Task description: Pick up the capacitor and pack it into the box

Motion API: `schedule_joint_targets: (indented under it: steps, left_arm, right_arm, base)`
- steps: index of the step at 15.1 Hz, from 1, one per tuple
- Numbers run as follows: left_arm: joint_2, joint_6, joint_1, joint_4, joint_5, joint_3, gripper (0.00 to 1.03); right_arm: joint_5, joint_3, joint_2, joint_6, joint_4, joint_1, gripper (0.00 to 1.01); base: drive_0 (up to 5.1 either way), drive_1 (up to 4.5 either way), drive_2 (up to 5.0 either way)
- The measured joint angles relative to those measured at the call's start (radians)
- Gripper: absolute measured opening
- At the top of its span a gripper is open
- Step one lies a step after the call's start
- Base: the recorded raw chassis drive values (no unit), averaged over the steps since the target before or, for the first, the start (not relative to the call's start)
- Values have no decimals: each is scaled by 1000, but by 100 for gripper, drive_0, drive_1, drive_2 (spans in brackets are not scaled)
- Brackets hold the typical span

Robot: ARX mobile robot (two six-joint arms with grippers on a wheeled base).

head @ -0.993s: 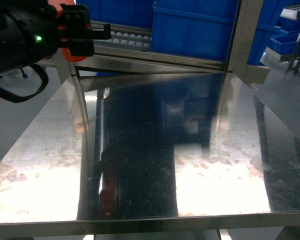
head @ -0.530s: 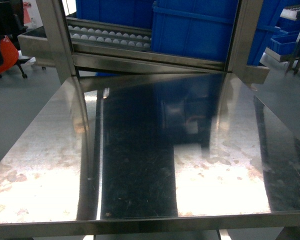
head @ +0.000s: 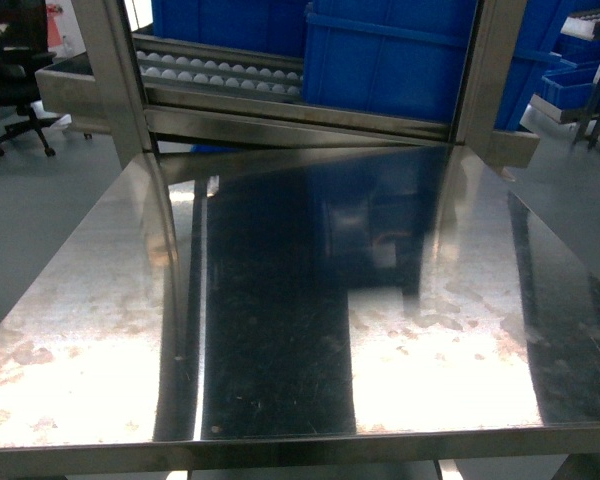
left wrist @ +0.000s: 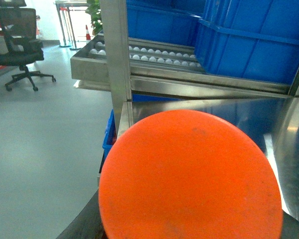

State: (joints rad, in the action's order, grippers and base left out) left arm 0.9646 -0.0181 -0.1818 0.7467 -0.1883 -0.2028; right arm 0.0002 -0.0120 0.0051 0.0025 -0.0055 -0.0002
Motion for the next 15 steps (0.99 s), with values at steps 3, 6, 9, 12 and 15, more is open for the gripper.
schedule_joint_targets:
  steps: [3,6,9,12,15]
  left_arm:
    - [-77,0,32,-26,40,47,44]
    - [-148,0,63,-64,64,84,44]
    - [-272,0,126,-140,150,131,44]
    - [-360,1,180,-140,188,184,44]
    - [-470,2,181,-262,188,190,44]
  right_arm:
    - [0,0,0,0,0,0,98]
    - [0,0,0,0,0,0,98]
    - [0,0,0,0,0,0,98]
    - [0,0,0,0,0,0,98]
    - [0,0,0,0,0,0,98]
  base:
    - [0,0,0]
    - [0,0,0]
    - [0,0,0]
    - [0,0,0]
    - [0,0,0]
